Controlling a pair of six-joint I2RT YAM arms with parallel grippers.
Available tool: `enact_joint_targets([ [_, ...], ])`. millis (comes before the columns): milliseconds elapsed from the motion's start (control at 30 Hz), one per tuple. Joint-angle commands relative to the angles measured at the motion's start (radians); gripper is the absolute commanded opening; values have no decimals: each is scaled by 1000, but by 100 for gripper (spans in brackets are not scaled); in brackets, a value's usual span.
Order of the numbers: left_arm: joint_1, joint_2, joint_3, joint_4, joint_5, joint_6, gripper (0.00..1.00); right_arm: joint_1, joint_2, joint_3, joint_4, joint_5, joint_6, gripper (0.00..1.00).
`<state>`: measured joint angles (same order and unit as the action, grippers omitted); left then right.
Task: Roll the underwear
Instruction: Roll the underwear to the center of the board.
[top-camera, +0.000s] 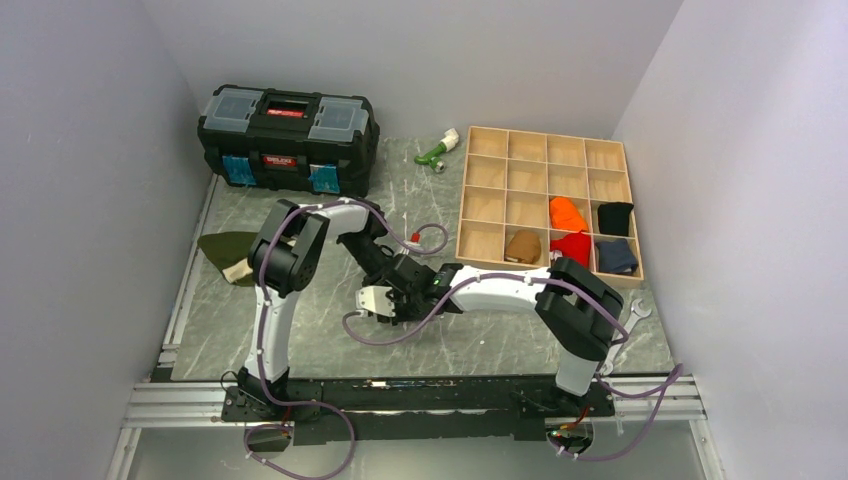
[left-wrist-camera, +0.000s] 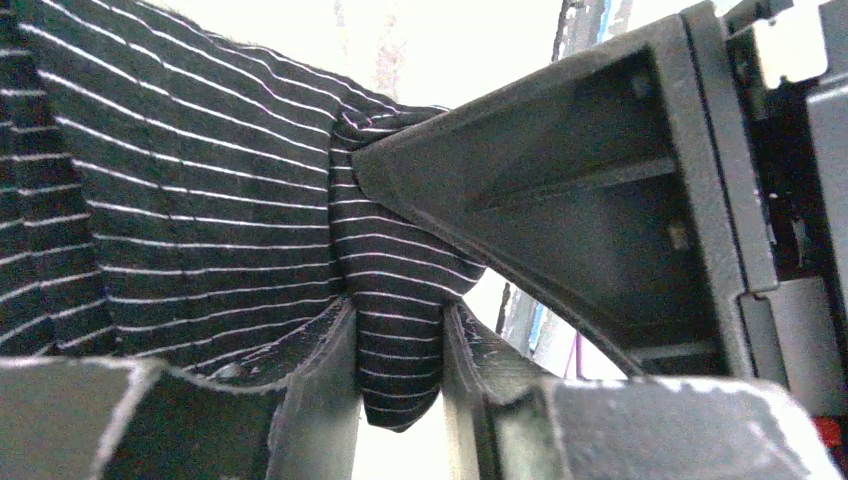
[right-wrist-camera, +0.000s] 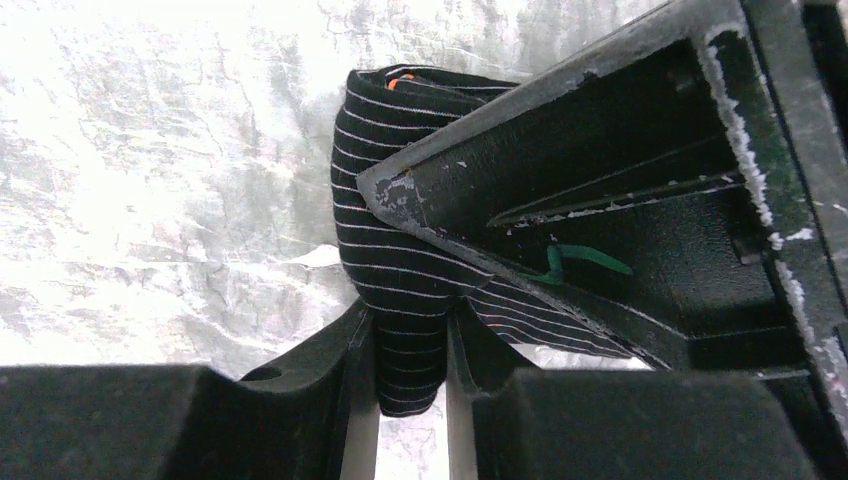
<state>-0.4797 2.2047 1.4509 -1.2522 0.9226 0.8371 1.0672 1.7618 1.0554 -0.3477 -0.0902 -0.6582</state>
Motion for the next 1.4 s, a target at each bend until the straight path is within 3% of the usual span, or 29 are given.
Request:
enact_joint_targets([
  [0,2,-50,-49,119,-105,13,37,4,39,1,-94,-83,40,0],
  [100,10,-66,-56,124,-98,8,48,4,39,6,-109,-87,42,0],
  [233,29,-93,-58,125,-89,2,54,-1,37,12,-123,-95,48,0],
  [833,180,-300,-192,138,-131,27,55,-46,36,65,-188,-186,48,0],
  [1133,340,-533,-345,267,-142,-32,54,-179,125,248,-373,-423,-19,0],
  [1367,379,-823,-562,446,-149,-73,55,-290,319,483,-623,-674,-139,0],
])
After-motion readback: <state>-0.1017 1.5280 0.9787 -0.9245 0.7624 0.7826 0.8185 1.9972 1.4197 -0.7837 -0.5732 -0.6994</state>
